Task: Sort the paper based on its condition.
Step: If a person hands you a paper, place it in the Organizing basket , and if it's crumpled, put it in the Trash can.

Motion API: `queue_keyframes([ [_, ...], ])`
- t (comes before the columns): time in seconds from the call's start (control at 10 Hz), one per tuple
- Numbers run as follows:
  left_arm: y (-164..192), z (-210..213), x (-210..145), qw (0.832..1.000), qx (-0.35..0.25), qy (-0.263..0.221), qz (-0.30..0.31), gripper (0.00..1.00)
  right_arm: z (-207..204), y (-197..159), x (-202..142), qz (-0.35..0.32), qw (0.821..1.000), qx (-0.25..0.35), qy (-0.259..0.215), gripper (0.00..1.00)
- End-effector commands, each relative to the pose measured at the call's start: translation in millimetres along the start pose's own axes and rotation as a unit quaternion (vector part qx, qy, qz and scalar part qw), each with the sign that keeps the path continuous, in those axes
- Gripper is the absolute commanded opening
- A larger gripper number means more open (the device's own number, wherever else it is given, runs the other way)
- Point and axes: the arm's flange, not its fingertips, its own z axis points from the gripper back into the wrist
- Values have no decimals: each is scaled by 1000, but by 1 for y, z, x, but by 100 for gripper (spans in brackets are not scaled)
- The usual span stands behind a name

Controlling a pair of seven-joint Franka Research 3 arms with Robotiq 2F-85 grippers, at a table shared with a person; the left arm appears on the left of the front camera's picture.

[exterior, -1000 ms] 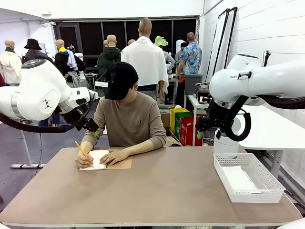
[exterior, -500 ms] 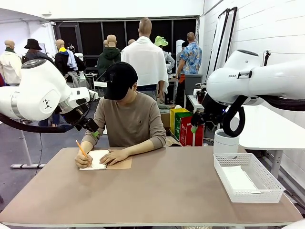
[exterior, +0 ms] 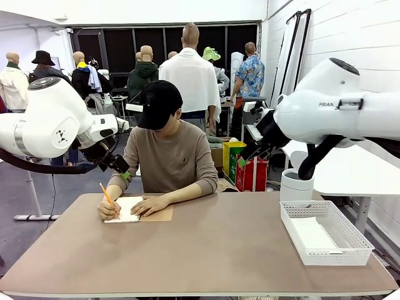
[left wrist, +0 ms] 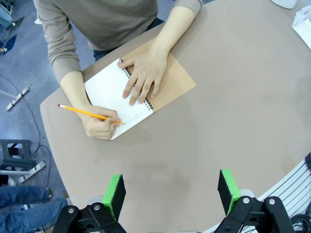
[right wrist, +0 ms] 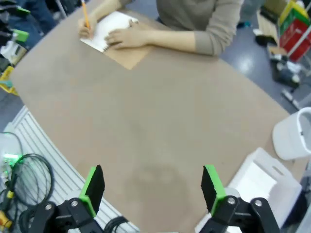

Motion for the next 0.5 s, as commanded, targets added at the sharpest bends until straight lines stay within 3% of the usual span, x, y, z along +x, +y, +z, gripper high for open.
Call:
queue_keyframes([
  [0.0,1,0,-1,1000,1,0,-1,100,-6,-4,-17,19,999,23,-32,100],
  [0.3,1,0,-1,1000,1,0,-1,100,-6,-4,-20,11,999,28,-44,100],
  [0.4,1,0,-1,1000,1,0,-1,100,2,2,-13,16,999,9,-26,100],
])
